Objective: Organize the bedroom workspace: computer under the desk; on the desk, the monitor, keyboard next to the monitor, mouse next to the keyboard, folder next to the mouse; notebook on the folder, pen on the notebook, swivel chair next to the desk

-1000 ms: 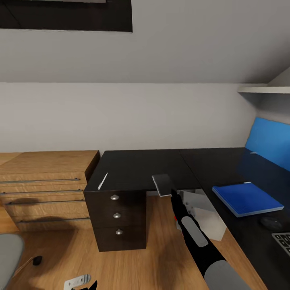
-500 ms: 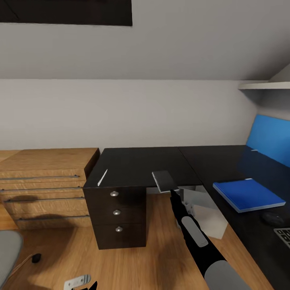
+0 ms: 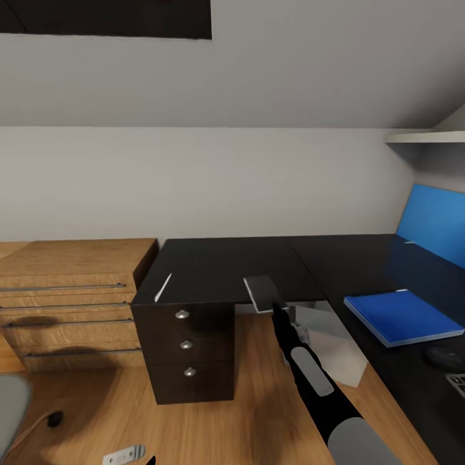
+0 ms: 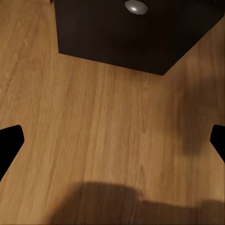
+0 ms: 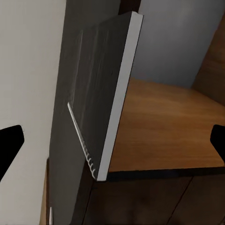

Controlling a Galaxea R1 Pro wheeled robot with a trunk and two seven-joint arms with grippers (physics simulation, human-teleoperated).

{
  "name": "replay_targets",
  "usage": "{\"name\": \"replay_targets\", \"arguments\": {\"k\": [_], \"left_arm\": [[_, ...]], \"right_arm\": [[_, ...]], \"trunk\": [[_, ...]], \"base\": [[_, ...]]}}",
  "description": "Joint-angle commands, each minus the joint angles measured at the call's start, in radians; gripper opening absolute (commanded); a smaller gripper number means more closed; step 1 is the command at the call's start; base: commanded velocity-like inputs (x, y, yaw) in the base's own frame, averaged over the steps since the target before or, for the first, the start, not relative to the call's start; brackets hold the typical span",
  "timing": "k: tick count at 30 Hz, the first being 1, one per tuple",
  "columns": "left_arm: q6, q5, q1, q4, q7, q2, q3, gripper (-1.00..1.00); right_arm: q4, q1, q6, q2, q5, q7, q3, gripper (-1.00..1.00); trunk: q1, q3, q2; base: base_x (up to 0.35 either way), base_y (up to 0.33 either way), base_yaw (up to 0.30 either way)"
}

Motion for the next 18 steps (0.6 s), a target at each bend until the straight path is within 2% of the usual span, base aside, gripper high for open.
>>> {"name": "replay_targets", "arguments": {"k": [1,18], "left_arm": [[0.006,0.009,0.000,-0.002,-0.001,0.000,0.001,1.00],[0.007,0.008,0.000,0.004,-0.001,0.000,0.002,1.00]], "right_arm": [[-0.001,-0.001,-0.007,-0.001,-0.010,-0.004,0.004,1.00],[-0.001,-0.001,-0.006,-0.001,-0.010,-0.003,0.004,1.00]], "trunk": [[0.000,-0.001,0.000],[0.000,-0.001,0.000]], "base": [[0.199,0.000,0.000],[0.078,0.000,0.000]]}}
